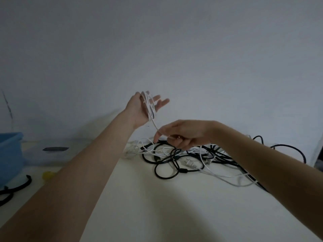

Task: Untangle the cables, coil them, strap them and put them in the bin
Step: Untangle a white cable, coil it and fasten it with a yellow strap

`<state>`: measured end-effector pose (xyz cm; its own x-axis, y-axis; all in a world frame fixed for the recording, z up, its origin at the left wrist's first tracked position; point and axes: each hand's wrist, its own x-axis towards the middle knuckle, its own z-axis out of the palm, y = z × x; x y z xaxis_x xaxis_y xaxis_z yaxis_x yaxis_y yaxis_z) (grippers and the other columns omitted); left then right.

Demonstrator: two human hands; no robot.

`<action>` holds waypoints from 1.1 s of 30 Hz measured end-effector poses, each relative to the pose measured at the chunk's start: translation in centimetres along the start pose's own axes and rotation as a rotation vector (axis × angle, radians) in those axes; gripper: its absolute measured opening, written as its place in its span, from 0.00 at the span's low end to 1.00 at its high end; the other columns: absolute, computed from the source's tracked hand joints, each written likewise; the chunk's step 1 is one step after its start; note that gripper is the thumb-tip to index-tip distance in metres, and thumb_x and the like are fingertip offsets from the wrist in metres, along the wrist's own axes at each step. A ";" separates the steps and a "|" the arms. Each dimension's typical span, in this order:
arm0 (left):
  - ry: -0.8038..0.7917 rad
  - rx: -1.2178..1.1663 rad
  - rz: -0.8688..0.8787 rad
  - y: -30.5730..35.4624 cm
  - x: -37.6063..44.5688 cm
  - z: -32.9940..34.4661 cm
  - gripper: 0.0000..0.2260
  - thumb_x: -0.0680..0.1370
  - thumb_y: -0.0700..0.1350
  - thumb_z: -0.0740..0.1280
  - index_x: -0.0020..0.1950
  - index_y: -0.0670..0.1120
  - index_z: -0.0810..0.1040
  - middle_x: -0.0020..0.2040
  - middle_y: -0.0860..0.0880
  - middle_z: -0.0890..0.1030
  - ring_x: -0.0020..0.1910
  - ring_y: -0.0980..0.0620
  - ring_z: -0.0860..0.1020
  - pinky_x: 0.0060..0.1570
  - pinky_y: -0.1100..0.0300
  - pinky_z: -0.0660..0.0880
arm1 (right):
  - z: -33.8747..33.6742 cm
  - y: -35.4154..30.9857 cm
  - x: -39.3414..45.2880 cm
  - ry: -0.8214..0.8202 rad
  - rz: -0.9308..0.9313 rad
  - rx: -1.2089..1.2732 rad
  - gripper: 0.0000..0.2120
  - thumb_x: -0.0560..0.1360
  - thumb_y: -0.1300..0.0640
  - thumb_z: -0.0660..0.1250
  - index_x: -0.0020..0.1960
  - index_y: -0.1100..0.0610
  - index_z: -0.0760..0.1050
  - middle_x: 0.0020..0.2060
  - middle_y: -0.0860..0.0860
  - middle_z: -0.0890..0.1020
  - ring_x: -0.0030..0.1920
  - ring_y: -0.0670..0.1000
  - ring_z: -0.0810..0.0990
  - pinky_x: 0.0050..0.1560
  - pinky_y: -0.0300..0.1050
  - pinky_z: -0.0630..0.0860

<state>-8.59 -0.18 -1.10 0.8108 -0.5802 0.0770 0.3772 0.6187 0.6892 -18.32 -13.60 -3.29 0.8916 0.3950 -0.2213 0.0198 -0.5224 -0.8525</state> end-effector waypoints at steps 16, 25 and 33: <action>-0.429 0.883 -0.701 -2.0 -3.1 -1.5 0.22 0.81 0.59 0.45 0.69 0.53 0.68 0.46 0.44 0.83 0.22 0.56 0.75 0.15 0.71 0.67 | -5.3 0.1 -1.2 0.494 0.226 -0.362 0.20 0.72 0.48 0.70 0.30 0.56 0.65 0.20 0.46 0.61 0.23 0.46 0.57 0.27 0.37 0.58; 0.070 0.593 -0.319 -1.5 0.0 -2.0 0.18 0.83 0.55 0.48 0.60 0.45 0.69 0.52 0.41 0.73 0.38 0.36 0.81 0.31 0.45 0.80 | -3.8 -4.2 -0.7 0.379 -0.179 0.082 0.12 0.82 0.59 0.54 0.51 0.62 0.75 0.25 0.46 0.59 0.22 0.43 0.56 0.25 0.36 0.51; 0.090 0.291 -0.034 -0.1 0.2 1.8 0.20 0.83 0.54 0.45 0.51 0.43 0.70 0.48 0.42 0.76 0.39 0.44 0.79 0.36 0.54 0.80 | -1.0 -1.8 0.5 0.134 -0.170 0.140 0.15 0.83 0.54 0.50 0.58 0.60 0.72 0.25 0.47 0.60 0.22 0.43 0.55 0.24 0.37 0.50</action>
<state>-9.30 -1.30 0.08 0.8413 -0.5406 -0.0048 0.2710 0.4141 0.8689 -17.44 -13.21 -1.37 0.9329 0.3599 -0.0120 0.1205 -0.3435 -0.9314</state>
